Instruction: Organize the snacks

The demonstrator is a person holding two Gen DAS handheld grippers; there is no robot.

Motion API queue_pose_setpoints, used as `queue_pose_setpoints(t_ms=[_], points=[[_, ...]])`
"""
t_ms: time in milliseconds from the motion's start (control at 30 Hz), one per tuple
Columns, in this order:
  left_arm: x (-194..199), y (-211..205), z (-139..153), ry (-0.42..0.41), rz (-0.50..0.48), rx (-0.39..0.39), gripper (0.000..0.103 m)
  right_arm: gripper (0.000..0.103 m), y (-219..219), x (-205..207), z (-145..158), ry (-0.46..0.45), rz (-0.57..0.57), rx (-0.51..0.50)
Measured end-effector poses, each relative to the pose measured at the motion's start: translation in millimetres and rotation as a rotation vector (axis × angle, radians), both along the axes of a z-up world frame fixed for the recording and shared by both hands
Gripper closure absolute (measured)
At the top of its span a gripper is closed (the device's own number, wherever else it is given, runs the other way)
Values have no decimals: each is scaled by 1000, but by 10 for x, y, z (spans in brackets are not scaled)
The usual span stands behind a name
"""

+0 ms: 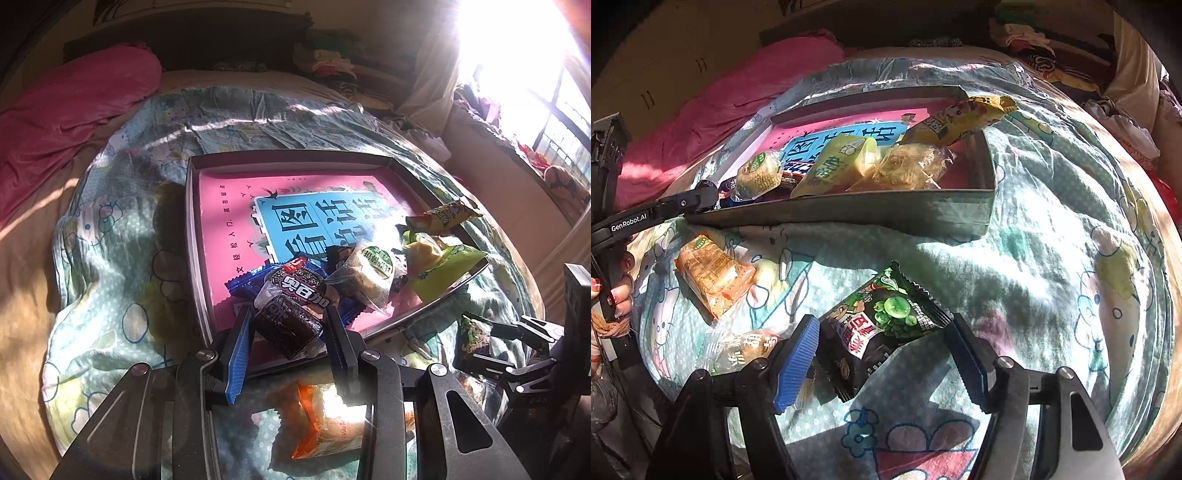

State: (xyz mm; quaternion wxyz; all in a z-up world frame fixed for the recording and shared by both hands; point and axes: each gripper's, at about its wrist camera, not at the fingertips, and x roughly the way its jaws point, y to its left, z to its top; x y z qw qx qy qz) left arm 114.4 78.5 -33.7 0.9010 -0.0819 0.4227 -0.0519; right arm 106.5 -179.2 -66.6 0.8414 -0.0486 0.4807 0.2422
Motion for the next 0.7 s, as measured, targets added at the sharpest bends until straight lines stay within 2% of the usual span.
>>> queue_pose_setpoints(t_ms=[133,200,233,267,533,700], points=[[-3,-3,0,0,2,-2,64,33,69,18,-34,-35,13,-14],[1,0,-2,1,4,-6,64,43,110,6,-38,-57,32,-32],[4,5,-5,1,5,-8,64,54,123,-5,-26,-69,43,-34],[3,9,-5,1,6,-11,64,57,129,-15,-9,-77,49,-31],[12,53,-11,4,19,-30,64,69,-34,-37,286,-138,14,44],[18,63,-15,6,24,-37,64,69,-115,94,536,-192,-23,96]])
